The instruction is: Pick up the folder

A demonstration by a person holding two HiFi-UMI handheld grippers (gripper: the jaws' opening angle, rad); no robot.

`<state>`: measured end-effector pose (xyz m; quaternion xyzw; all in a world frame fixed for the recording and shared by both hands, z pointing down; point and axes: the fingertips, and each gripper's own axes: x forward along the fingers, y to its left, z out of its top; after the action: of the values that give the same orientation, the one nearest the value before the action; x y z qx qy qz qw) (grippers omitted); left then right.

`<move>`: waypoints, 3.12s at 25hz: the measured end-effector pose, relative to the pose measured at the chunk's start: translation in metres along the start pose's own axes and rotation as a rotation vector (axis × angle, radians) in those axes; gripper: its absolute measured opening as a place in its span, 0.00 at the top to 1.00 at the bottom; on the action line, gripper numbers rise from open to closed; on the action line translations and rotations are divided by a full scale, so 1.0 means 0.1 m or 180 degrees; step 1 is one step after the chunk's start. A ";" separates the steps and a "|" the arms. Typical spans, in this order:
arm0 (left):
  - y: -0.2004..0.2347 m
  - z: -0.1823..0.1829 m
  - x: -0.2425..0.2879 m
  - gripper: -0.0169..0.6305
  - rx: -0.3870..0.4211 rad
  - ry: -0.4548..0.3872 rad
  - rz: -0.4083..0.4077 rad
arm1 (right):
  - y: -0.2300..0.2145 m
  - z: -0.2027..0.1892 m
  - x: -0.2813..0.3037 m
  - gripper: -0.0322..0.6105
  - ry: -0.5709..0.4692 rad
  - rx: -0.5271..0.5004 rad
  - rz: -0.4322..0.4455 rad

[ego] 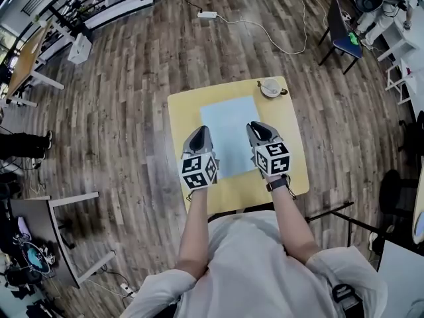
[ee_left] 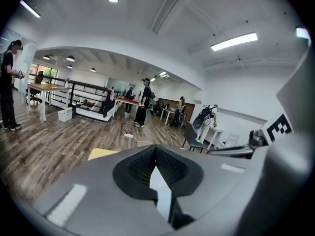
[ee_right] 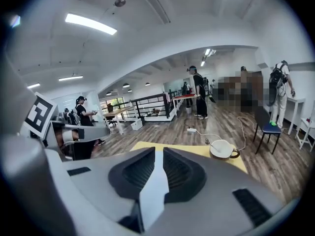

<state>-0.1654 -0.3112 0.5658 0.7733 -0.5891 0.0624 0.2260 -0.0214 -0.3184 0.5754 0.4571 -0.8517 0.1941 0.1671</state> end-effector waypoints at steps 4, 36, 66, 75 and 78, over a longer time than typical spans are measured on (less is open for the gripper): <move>0.16 -0.21 0.23 0.96 -0.0238 0.0194 0.0018 | -0.23 -0.22 0.19 0.68 0.0267 0.0074 0.0082; 0.36 -1.87 0.78 0.41 -0.1082 0.1763 -0.0054 | -0.93 -1.54 0.88 0.47 0.1225 0.1144 0.0356; 0.33 -1.25 0.49 0.41 -0.0985 0.1409 -0.0167 | -0.58 -0.95 0.60 0.47 0.0940 0.1114 0.0233; 0.16 -0.16 0.35 0.41 -0.0575 0.0723 -0.0247 | -0.45 0.17 0.29 0.47 0.0207 0.0711 0.0192; 0.07 0.29 0.30 0.41 -0.0412 0.0449 -0.0298 | -0.42 0.62 0.15 0.47 -0.0067 0.0603 0.0190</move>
<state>-0.1675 -0.3511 0.5530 0.7775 -0.5377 0.0678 0.3191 -0.0003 -0.3803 0.5364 0.4474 -0.8445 0.2739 0.1083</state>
